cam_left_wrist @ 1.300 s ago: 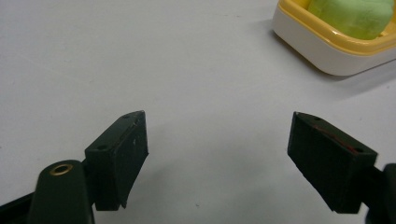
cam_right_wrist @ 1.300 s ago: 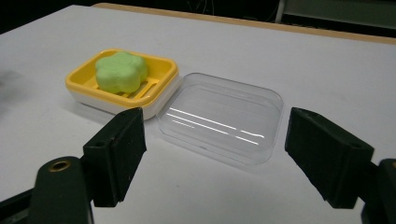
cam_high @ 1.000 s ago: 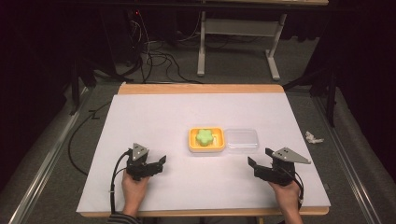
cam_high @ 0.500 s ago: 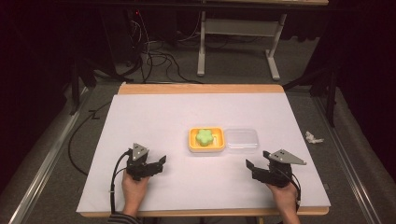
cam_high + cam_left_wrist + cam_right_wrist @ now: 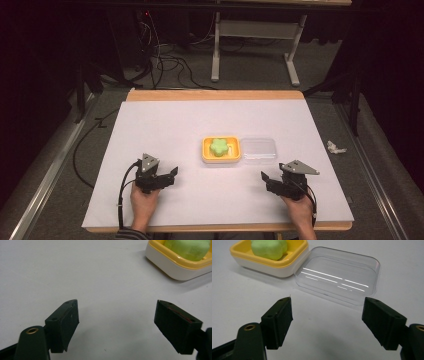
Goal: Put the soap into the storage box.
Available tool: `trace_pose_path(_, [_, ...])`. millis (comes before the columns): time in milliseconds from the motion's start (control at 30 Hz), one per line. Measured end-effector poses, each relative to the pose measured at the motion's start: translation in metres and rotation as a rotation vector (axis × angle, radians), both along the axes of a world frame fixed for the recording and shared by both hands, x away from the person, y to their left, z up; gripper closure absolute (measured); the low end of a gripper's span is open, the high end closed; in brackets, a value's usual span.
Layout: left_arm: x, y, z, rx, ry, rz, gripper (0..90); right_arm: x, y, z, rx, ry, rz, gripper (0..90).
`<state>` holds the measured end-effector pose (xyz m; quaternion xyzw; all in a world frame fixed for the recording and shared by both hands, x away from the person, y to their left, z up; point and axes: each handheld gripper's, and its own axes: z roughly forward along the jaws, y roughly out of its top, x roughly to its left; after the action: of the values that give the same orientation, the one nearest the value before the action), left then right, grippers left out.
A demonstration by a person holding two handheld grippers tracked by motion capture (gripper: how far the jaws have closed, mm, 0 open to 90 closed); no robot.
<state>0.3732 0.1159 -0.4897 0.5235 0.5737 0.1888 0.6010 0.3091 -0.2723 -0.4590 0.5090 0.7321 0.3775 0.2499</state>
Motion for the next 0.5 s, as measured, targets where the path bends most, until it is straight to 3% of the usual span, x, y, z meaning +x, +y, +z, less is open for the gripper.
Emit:
trace_pose_path(233, [0.0,0.0,0.0,-0.002,0.0,-0.003,20.3,0.004,0.001,-0.008,-0.022,0.029,-0.005,25.2])
trace_pose_path(500, [0.0,0.0,0.0,-0.002,0.001,-0.005,19.8,0.008,-0.001,-0.011,-0.039,0.025,-0.034,25.7])
